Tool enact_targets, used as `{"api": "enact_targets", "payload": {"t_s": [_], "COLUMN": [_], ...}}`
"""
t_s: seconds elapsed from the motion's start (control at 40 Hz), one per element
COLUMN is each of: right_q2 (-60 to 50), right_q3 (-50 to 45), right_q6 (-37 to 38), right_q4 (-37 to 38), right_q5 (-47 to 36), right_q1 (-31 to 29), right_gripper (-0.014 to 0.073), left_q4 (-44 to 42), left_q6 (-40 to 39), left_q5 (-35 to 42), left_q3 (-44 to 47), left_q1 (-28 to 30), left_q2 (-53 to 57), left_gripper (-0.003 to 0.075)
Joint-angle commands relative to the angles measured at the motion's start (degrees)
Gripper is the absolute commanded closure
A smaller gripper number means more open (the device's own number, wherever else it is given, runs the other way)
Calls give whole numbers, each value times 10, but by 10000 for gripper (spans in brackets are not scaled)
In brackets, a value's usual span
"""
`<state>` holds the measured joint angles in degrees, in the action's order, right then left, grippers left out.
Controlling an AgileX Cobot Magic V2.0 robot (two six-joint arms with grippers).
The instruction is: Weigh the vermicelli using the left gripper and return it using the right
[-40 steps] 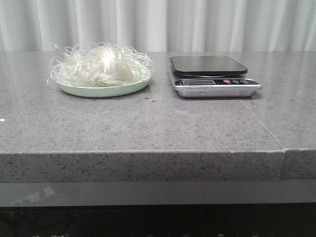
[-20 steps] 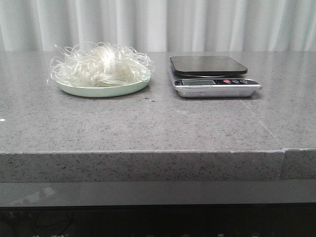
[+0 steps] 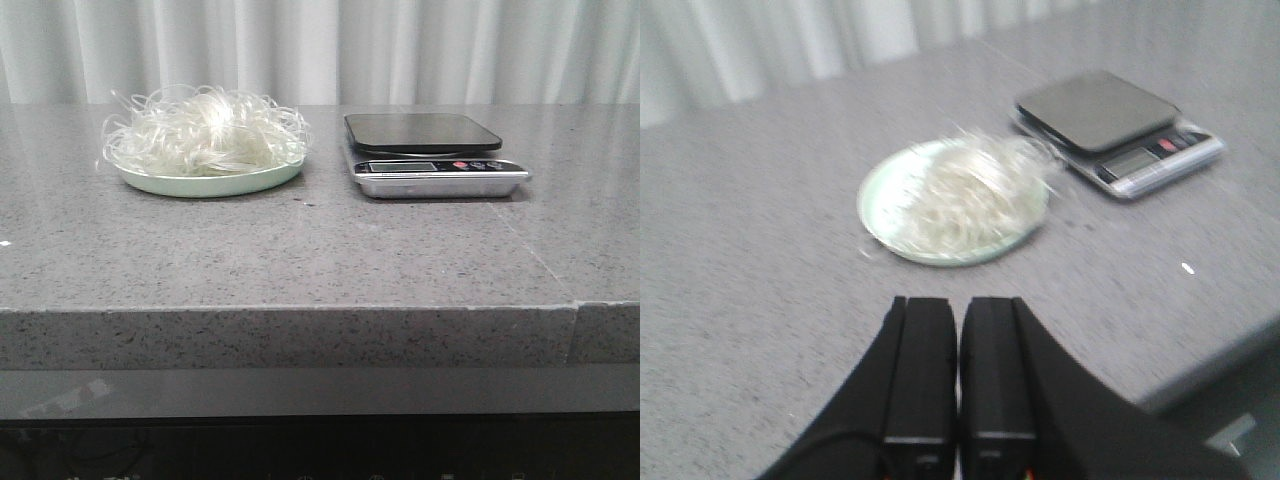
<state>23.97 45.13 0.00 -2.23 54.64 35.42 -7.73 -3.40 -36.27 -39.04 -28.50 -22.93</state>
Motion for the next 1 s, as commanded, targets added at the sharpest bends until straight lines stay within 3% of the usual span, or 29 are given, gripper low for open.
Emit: {"api": "enact_targets", "payload": {"t_s": [0.0, 0.28, 0.53, 0.78, 0.97], "right_q2": [5, 5, 5, 5, 5], "right_q3": [12, 12, 12, 12, 12], "right_q6": [0, 0, 0, 0, 0], "right_q4": [4, 4, 4, 4, 4], "right_q5": [-37, -37, -37, -37, -37], "right_q1": [-3, -3, -3, -3, -3], "right_gripper": [428, 428, 428, 428, 428], "left_q4": [-2, 22, 56, 77, 77], "left_q6": [-5, -5, -5, -5, -5], "left_q5": [128, 244, 321, 391, 388], "left_q3": [40, 218, 348, 415, 414], "left_q1": [41, 160, 216, 244, 243], "left_q2": [36, 156, 224, 245, 245], "left_gripper": [565, 565, 565, 565, 565]}}
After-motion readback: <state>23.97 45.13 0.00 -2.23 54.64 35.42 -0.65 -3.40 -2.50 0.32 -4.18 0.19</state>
